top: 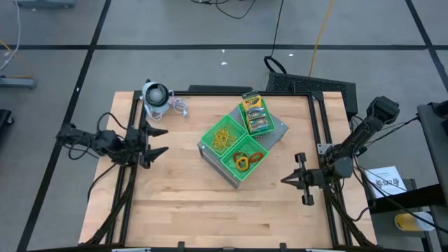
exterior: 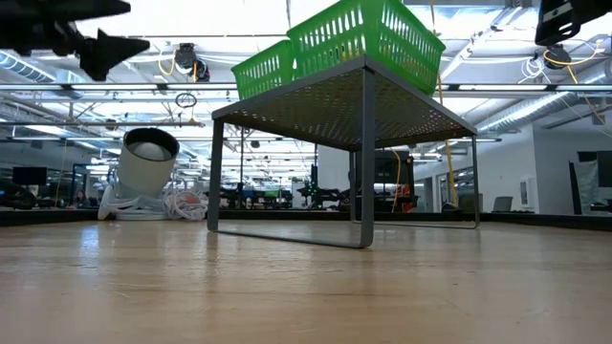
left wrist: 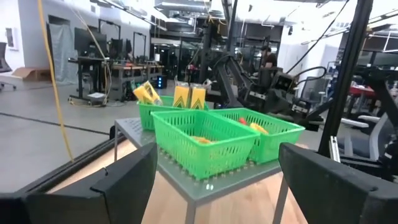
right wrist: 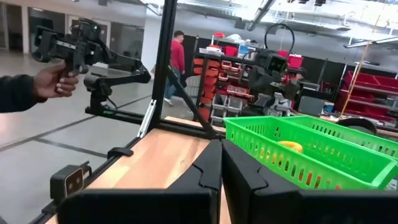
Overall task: Pick & Place Office Desk Supplies
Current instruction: Return to Home Position
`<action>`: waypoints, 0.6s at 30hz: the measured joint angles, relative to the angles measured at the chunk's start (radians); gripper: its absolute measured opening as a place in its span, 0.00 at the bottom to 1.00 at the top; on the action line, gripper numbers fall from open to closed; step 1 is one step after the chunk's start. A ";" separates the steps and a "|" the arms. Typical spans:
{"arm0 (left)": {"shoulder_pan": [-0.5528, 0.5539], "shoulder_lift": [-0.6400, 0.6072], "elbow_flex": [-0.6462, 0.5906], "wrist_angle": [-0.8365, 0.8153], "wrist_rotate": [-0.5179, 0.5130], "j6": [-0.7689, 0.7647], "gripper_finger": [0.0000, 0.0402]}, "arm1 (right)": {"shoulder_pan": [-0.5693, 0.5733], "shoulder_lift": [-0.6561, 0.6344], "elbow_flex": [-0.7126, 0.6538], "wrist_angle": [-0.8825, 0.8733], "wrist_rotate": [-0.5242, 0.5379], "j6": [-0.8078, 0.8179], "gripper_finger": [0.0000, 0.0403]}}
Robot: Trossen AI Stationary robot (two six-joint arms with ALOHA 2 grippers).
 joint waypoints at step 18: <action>0.000 -0.102 -0.111 -0.054 0.076 -0.046 0.85 | 0.096 -0.297 0.000 -0.252 -0.004 0.043 0.00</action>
